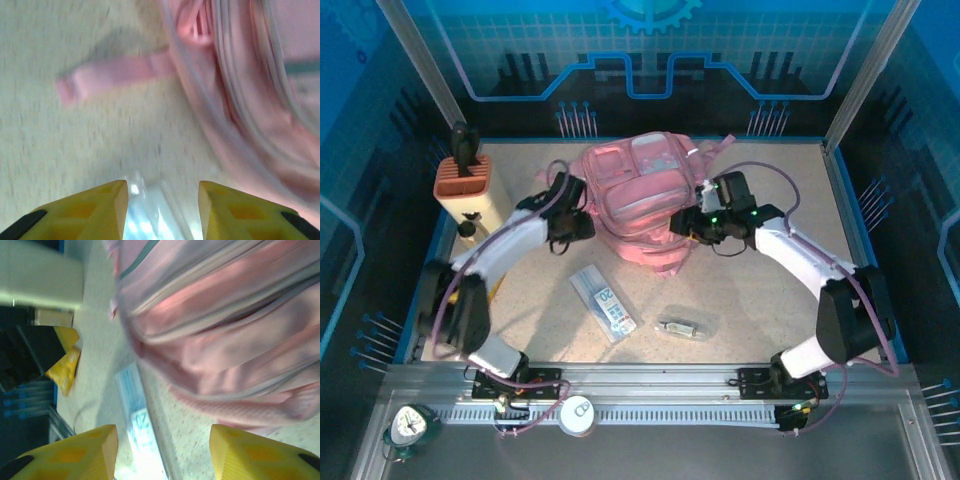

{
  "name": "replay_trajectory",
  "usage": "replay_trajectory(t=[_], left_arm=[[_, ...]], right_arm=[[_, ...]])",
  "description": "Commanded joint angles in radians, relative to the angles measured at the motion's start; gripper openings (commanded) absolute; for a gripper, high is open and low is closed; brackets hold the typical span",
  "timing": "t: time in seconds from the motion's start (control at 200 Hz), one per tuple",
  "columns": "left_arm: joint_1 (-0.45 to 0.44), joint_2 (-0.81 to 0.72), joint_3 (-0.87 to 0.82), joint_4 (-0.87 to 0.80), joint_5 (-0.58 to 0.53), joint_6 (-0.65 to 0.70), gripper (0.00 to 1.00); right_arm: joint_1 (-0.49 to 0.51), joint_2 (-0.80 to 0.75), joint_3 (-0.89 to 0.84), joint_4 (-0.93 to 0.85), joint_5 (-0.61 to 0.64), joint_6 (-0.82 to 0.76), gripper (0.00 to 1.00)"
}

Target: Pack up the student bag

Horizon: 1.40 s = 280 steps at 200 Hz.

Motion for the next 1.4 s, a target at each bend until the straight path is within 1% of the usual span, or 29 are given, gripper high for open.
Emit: replay_trajectory(t=[0.0, 0.12, 0.23, 0.265, 0.345, 0.41, 0.45, 0.51, 0.62, 0.69, 0.72, 0.916, 1.001, 1.106, 1.181, 1.316, 1.396], left_arm=[[-0.057, -0.135, -0.143, -0.085, 0.067, -0.237, 0.40], [-0.120, -0.227, -0.269, -0.064, 0.124, -0.355, 0.37], [-0.182, -0.256, -0.338, -0.011, 0.148, -0.418, 0.35], [-0.187, -0.257, -0.356, -0.002, 0.161, -0.432, 0.33], [-0.207, -0.269, -0.396, 0.013, 0.150, -0.459, 0.25], [-0.214, -0.278, -0.433, 0.044, 0.159, -0.462, 0.24], [-0.214, -0.279, -0.439, 0.028, 0.148, -0.461, 0.23], [-0.214, -0.278, -0.451, 0.016, 0.127, -0.467, 0.17], [-0.214, -0.262, -0.505, 0.116, 0.178, -0.480, 0.13], [-0.213, -0.234, -0.512, 0.135, 0.185, -0.492, 0.06], [-0.216, -0.226, -0.514, 0.138, 0.185, -0.495, 0.04], [-0.218, -0.209, -0.555, 0.168, 0.193, -0.511, 0.04], [-0.217, -0.199, -0.564, 0.160, 0.187, -0.518, 0.01], [-0.218, -0.202, -0.591, 0.169, 0.173, -0.530, 0.01], [-0.218, -0.202, -0.600, 0.178, 0.177, -0.539, 0.01], [-0.217, -0.211, -0.601, 0.181, 0.181, -0.544, 0.00], [-0.219, -0.220, -0.600, 0.182, 0.185, -0.545, 0.01]], right_arm=[[0.133, -0.014, -0.047, -0.091, 0.046, -0.077, 0.52], [0.262, 0.031, -0.077, -0.024, 0.078, -0.032, 0.52], [0.371, 0.101, -0.058, 0.006, 0.121, -0.033, 0.52], [0.396, 0.128, -0.049, 0.011, 0.130, -0.035, 0.51], [0.428, 0.179, -0.045, 0.036, 0.134, -0.021, 0.51], [0.443, 0.208, -0.043, 0.056, 0.144, -0.007, 0.51], [0.450, 0.224, -0.039, 0.068, 0.148, -0.007, 0.51], [0.465, 0.253, -0.026, 0.077, 0.157, -0.014, 0.52], [0.472, 0.316, 0.001, 0.078, 0.146, -0.016, 0.53], [0.473, 0.338, 0.016, 0.084, 0.139, -0.015, 0.54], [0.475, 0.346, 0.022, 0.092, 0.131, -0.012, 0.54], [0.496, 0.415, 0.065, 0.089, 0.112, -0.001, 0.55], [0.502, 0.410, 0.061, 0.120, 0.079, 0.008, 0.56], [0.507, 0.401, 0.066, 0.128, 0.037, 0.008, 0.56], [0.507, 0.400, 0.073, 0.141, -0.016, 0.005, 0.54], [0.507, 0.384, 0.051, 0.184, -0.054, 0.023, 0.49], [0.505, 0.388, 0.052, 0.188, -0.060, 0.014, 0.40]])
